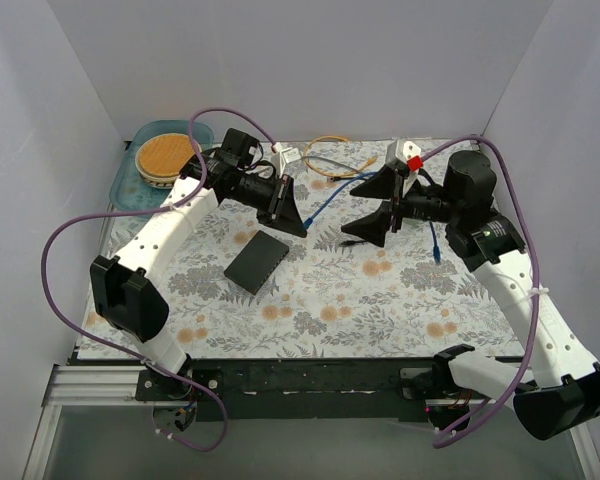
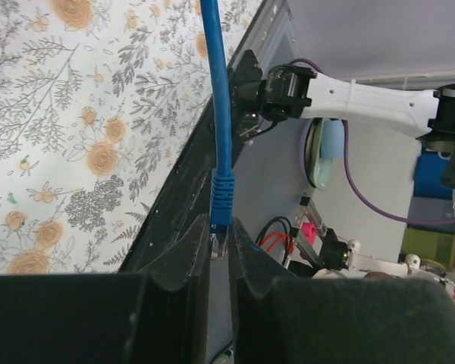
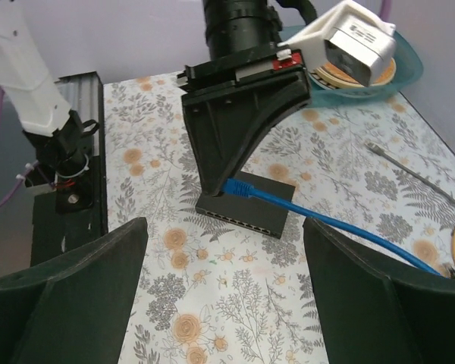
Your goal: Insert the plug into the switch port
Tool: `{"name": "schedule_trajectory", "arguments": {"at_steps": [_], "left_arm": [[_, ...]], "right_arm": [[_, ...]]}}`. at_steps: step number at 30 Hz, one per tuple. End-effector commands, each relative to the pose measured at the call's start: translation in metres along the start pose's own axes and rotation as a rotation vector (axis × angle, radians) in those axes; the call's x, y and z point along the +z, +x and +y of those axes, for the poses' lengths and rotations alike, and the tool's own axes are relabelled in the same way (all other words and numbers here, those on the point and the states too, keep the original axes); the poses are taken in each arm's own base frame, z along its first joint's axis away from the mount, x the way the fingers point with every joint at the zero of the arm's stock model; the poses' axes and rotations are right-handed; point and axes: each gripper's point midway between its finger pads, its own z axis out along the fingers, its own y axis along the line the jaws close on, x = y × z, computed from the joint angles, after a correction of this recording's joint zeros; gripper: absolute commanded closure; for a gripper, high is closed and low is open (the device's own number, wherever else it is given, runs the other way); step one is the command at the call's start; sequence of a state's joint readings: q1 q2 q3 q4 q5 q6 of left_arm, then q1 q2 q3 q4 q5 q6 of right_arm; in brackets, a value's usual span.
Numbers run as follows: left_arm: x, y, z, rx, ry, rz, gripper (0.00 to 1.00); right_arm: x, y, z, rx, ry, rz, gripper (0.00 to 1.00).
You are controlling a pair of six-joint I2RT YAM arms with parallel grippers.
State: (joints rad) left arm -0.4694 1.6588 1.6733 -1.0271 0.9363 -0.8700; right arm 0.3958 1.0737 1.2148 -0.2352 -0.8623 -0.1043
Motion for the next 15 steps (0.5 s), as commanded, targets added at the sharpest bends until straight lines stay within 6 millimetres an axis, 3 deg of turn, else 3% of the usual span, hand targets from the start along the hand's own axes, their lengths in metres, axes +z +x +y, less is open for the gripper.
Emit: {"name": "schedule_trajectory", "arguments": {"at_steps": [1,15], "left_arm": [[-0.005,0.008,-0.025,0.031,0.128,0.021,1.00],[0.004,0.015,-0.044,0.053,0.164,0.060,1.00]], "right_arm": [[0.004,-0.007,0.024,-0.102,-0.160,-0.040,0.10],[0.037,0.005,0.037,-0.102,-0.255,-0.004,0.07]]}}
